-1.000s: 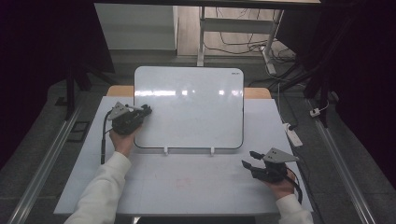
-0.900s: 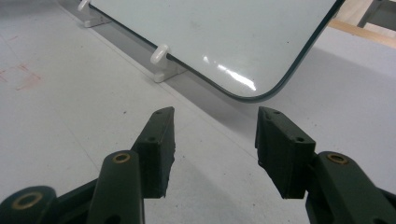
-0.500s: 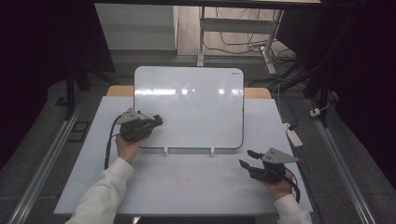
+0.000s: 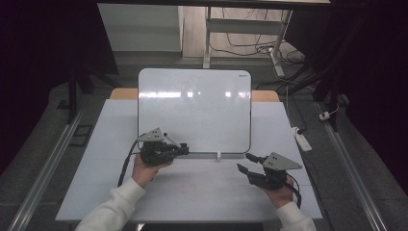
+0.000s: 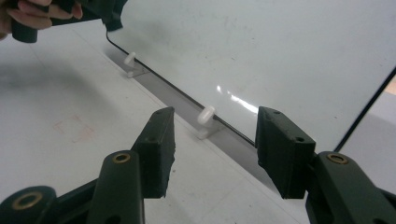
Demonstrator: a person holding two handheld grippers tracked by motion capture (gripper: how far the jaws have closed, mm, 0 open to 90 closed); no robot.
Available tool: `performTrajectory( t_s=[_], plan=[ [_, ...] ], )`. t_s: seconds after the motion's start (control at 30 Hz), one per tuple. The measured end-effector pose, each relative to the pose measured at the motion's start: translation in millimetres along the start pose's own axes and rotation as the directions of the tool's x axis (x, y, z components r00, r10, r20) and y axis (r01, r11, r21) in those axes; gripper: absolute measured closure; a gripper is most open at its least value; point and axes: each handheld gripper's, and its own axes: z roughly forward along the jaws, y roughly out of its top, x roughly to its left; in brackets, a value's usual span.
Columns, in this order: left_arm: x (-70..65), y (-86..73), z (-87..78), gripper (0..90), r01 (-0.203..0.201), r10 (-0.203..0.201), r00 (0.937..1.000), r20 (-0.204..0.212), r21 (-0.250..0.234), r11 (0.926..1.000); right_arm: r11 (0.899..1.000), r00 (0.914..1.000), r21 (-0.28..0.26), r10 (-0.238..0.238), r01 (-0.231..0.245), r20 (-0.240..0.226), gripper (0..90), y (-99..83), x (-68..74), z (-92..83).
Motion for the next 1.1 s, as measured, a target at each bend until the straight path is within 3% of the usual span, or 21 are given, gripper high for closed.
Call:
performTrajectory(
  t_s=[0.27, 0.73, 1.1],
  plan=[
    [-17.4, 0.3, 20.2, 77.8, -0.011, 0.005, 0.9967, 0.081, 0.067, 0.9977, 1.000, 0.9999, -0.012, -0.011, 0.011, -0.008, 47.6, 6.7, 10.4, 2.1],
    [-33.6, 4.1, 42.9, 77.8, -0.035, 0.019, 0.9910, 0.132, 0.117, 0.9926, 0.999, 0.9996, -0.051, -0.019, 0.018, -0.020, 47.5, 24.1, 30.2, 4.8],
    [-39.3, 7.5, 58.6, 77.8, -0.026, -0.001, 0.9855, 0.170, 0.154, 0.9878, 0.998, 0.9993, -0.052, -0.033, 0.032, -0.019, 47.4, 38.5, 46.2, 13.6]
  ],
)
